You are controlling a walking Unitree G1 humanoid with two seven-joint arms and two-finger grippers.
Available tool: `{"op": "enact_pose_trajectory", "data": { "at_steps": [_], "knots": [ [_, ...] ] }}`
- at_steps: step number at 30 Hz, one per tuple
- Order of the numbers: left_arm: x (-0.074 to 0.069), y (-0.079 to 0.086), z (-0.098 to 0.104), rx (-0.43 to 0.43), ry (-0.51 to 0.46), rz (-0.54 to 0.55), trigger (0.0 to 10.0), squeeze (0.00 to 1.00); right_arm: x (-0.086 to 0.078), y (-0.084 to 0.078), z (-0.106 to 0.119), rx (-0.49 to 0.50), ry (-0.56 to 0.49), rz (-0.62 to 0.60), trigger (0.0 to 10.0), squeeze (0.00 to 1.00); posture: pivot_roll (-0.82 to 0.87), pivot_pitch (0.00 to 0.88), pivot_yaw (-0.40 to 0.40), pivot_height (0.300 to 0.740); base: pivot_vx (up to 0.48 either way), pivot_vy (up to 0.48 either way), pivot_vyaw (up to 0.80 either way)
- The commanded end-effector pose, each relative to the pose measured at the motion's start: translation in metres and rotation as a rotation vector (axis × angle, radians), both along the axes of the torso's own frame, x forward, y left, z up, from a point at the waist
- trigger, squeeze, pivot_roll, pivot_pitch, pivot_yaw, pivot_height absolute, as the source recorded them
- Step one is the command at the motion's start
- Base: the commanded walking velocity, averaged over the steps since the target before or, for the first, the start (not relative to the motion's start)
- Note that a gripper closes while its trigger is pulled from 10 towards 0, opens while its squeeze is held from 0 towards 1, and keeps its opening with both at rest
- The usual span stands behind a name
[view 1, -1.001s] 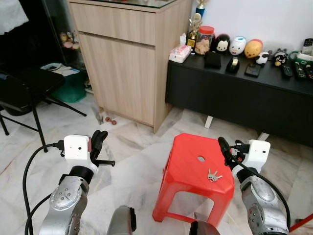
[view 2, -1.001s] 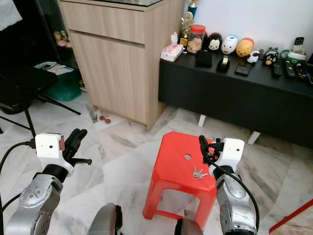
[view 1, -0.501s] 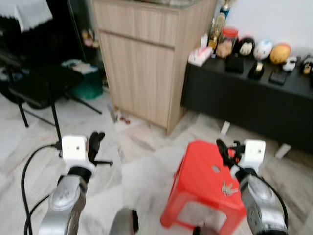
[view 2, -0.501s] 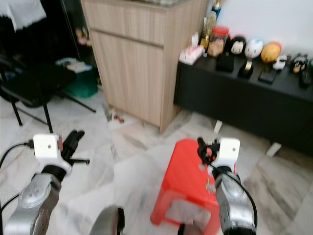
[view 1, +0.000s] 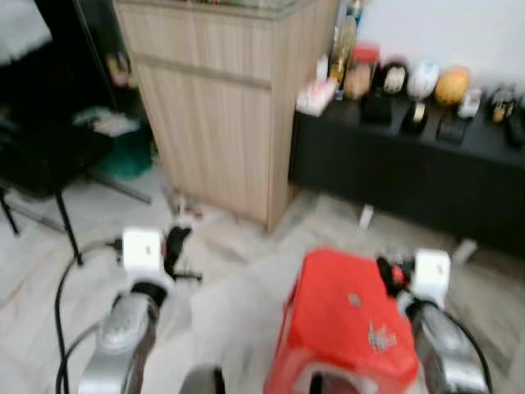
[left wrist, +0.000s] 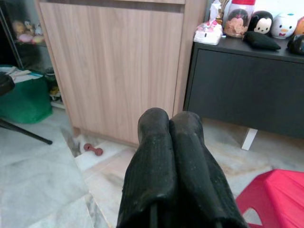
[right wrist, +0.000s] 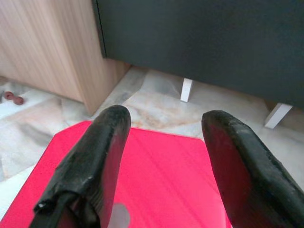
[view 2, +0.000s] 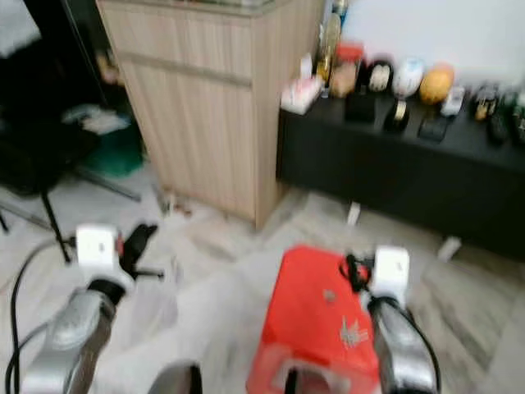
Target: Hang keys on a hook
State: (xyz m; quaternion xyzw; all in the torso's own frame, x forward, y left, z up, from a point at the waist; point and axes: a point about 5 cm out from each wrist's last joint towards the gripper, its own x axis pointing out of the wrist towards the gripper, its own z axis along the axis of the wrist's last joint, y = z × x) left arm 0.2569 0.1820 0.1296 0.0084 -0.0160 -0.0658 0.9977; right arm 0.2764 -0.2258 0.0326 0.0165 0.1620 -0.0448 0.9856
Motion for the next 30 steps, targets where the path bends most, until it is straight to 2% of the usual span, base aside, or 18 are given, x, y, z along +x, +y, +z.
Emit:
{"op": "enact_pose_trajectory", "data": {
  "at_steps": [1,6,7,8,22,23,25,30],
  "knots": [
    [-0.001,0.006,-0.001,0.004,0.017,0.011,10.0,0.0,0.002,0.004,-0.005,-0.023,0.049,0.0,10.0,0.0,0.04,0.024,-0.043,0.621,0.0,0.0,0.0],
    [-0.002,0.004,-0.001,0.006,0.023,-0.003,10.0,0.0,-0.005,0.0,-0.027,-0.058,0.217,-0.009,10.0,0.0,0.04,0.037,-0.044,0.621,0.0,0.0,0.0],
    [-0.002,0.003,-0.002,0.011,0.027,-0.005,10.0,0.0,-0.009,0.001,-0.037,-0.062,0.274,0.004,10.0,0.36,0.04,0.041,-0.044,0.621,0.0,0.0,0.0],
    [-0.002,0.003,-0.002,0.014,0.029,-0.004,10.0,0.0,-0.011,0.001,-0.041,-0.065,0.3,0.003,10.0,1.0,0.03,0.045,-0.044,0.621,0.0,0.0,0.0],
    [0.0,0.005,0.0,0.025,0.031,-0.009,10.0,0.0,-0.035,0.004,-0.075,-0.013,0.48,-0.038,10.0,0.99,0.04,0.079,-0.042,0.621,0.0,0.0,0.0],
    [0.0,0.005,0.0,0.025,0.031,-0.01,10.0,0.0,-0.038,0.003,-0.077,-0.009,0.49,-0.043,10.0,0.0,0.04,0.08,-0.042,0.621,0.0,0.0,0.0],
    [-0.001,0.004,0.001,0.026,0.028,-0.012,10.0,0.0,-0.047,0.0,-0.083,0.004,0.514,-0.056,10.0,0.0,0.05,0.091,-0.042,0.621,0.0,0.0,0.0],
    [-0.001,0.004,0.006,0.02,0.007,-0.007,10.0,0.0,-0.052,-0.001,-0.086,0.053,0.476,-0.063,10.0,0.0,0.04,0.112,-0.042,0.621,0.0,0.0,0.0]
  ]
}}
